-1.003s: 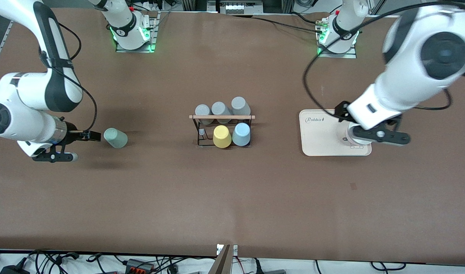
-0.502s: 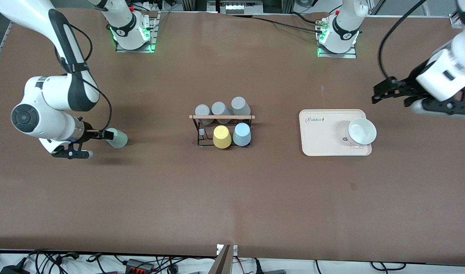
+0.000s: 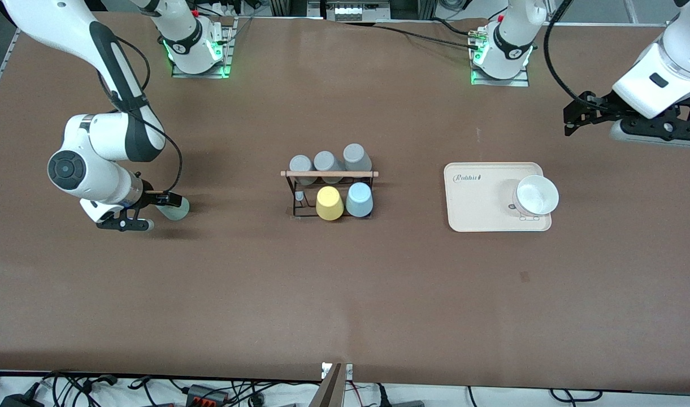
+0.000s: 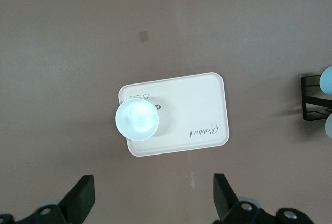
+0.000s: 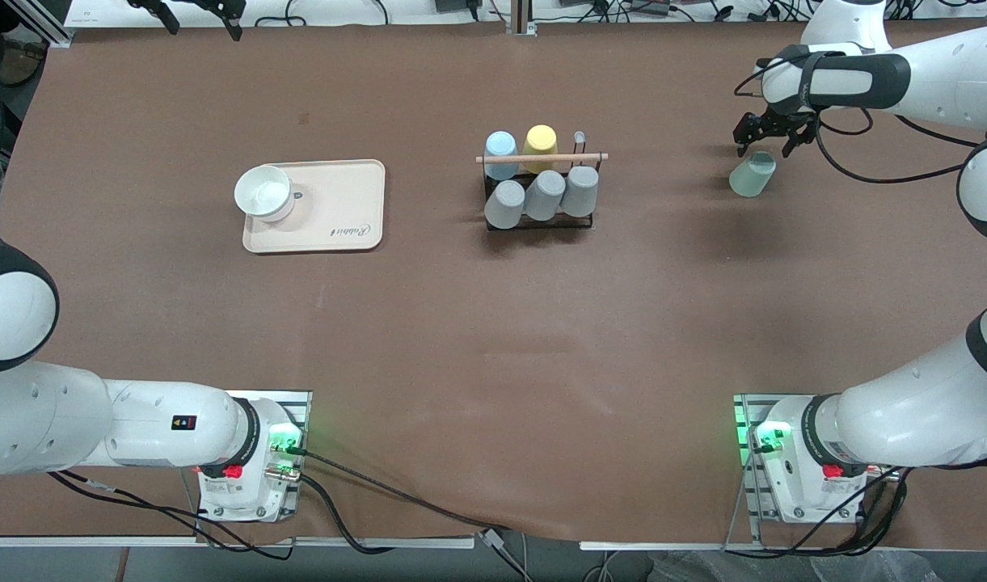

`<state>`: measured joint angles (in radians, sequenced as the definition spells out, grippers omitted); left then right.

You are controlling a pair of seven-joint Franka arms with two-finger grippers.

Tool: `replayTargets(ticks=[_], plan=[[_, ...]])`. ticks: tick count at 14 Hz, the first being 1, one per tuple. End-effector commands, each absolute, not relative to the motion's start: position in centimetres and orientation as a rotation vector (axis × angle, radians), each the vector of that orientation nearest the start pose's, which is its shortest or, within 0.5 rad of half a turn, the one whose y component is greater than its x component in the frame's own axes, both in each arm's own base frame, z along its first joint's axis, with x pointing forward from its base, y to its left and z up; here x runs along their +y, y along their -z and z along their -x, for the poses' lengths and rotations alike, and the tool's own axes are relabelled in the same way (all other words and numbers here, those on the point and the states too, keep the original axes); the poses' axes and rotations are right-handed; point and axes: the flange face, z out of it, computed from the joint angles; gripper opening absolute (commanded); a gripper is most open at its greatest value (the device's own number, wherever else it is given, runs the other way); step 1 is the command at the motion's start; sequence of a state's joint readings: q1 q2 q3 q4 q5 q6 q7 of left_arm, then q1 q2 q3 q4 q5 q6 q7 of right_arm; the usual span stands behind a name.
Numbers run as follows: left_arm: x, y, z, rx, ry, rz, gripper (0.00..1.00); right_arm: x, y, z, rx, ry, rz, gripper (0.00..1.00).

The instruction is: Hang scattered cups on rack with three cups

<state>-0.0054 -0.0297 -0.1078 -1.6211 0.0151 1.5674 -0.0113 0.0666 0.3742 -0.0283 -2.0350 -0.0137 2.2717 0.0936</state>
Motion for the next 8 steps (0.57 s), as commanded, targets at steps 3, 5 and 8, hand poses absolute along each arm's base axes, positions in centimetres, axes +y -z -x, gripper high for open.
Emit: replayTargets(ticks=[3, 5, 8], plan=[[-5.1, -62.6, -55.0, 0.152, -0.001, 3.150, 1.00, 2.0, -23.7, -57.5, 0.096, -0.221, 3.161, 1.00], [-5.1, -62.4, -55.1, 0.157, -0.013, 3.149, 1.00, 2.0, -23.0, -57.6, 0.096, -0.213, 3.162, 1.00], [-6.0, -62.5, -55.0, 0.176, -0.013, 3.145, 1.00, 2.0, -22.5, -57.5, 0.098, -0.223, 3.160, 1.00]])
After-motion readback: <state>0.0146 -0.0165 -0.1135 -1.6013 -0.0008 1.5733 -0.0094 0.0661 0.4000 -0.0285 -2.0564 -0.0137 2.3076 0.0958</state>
